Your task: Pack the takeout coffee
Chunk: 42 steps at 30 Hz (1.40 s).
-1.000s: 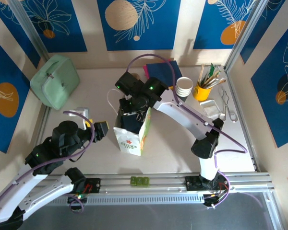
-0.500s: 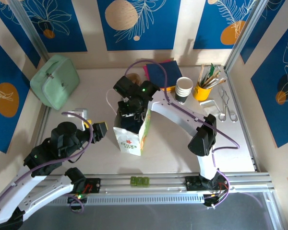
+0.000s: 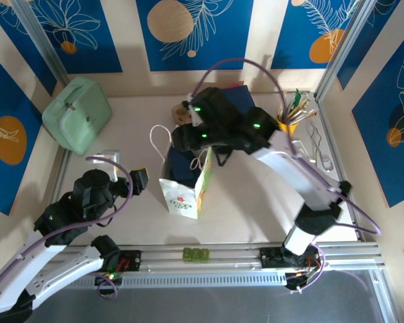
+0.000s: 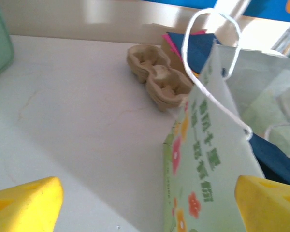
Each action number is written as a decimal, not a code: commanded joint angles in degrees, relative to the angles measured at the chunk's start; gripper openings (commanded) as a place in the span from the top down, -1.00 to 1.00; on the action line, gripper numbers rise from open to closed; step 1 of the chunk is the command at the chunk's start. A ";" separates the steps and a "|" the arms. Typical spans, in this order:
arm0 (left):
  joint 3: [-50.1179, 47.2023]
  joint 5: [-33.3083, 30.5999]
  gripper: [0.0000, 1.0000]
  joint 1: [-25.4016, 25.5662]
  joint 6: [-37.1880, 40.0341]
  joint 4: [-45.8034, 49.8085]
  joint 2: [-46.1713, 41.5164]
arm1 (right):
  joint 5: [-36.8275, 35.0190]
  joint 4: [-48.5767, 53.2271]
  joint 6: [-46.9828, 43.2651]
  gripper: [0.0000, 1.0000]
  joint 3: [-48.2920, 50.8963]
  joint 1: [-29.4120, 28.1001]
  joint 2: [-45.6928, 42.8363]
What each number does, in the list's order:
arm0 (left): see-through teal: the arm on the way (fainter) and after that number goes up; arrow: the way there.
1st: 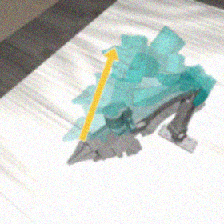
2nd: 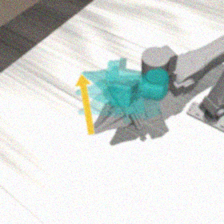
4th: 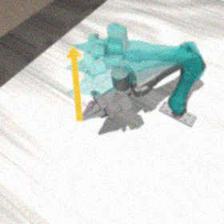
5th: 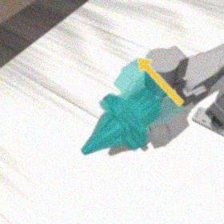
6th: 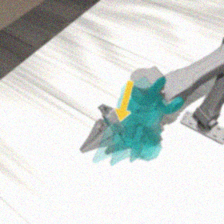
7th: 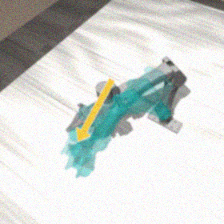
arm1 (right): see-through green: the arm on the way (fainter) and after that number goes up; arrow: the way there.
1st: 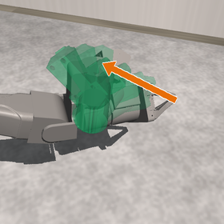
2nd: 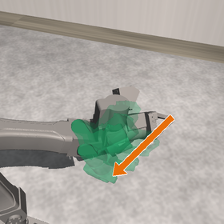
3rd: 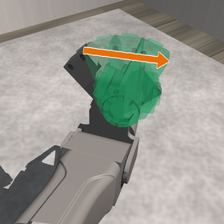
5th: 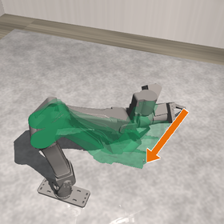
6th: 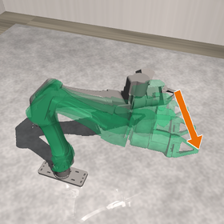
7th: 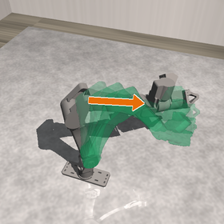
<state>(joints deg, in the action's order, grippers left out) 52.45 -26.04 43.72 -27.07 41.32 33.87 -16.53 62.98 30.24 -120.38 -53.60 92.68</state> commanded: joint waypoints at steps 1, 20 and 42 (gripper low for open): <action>1.80 -7.77 -0.92 -0.39 4.39 1.29 0.15 | -2.76 -5.41 -3.77 -0.19 8.55 3.31 -8.33; -28.28 -33.72 -0.98 -4.60 30.10 -42.56 -3.49 | -8.73 -43.03 -7.42 -0.98 83.07 43.19 -49.95; -42.19 -2.19 -0.99 -31.64 31.08 -92.08 34.60 | -7.62 -106.42 -21.33 -0.98 102.36 50.79 -19.00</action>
<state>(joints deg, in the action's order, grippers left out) 9.63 -32.93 12.91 1.41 -37.67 64.47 -23.64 -27.90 13.89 -17.61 -2.24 71.16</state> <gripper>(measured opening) 0.993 0.990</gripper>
